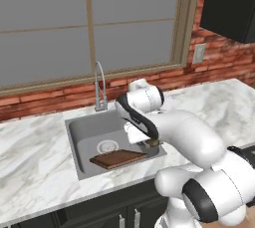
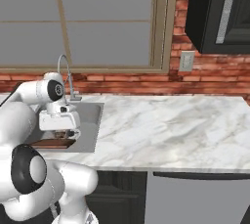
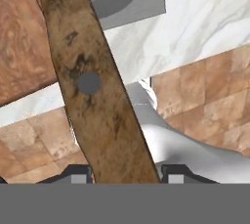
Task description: Move the cutting board and knife to the sink. Then move spray from the cabinet to the counter.
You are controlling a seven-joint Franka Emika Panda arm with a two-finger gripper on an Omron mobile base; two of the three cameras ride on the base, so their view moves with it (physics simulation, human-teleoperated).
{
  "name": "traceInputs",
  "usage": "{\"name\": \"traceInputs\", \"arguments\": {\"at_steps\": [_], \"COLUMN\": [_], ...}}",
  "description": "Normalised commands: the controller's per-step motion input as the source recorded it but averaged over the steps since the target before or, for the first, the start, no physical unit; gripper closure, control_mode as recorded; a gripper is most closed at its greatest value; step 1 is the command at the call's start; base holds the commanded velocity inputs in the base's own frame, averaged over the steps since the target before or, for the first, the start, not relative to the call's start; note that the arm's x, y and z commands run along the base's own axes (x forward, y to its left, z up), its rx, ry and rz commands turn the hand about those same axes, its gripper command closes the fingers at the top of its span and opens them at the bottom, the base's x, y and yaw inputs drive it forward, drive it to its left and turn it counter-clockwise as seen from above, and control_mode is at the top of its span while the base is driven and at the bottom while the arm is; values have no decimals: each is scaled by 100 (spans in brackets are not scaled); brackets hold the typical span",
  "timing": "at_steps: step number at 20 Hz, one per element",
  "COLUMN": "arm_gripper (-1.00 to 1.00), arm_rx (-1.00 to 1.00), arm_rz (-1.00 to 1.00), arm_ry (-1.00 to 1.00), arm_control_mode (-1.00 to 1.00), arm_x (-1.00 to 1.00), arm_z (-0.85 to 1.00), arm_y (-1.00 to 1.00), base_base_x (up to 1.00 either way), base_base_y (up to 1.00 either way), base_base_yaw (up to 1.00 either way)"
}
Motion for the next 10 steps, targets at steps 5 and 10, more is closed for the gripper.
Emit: {"name": "traceInputs", "arguments": {"at_steps": [5, 10], "arm_gripper": [100, 100], "arm_rx": [0, 6], "arm_rz": [0, 3], "arm_ry": [8, 4], "arm_control_mode": [-100, -100], "arm_x": [4, 0], "arm_z": [-59, -61], "arm_y": [44, 29], "base_base_x": [0, 0], "base_base_y": [0, 0], "base_base_yaw": [0, 0]}}
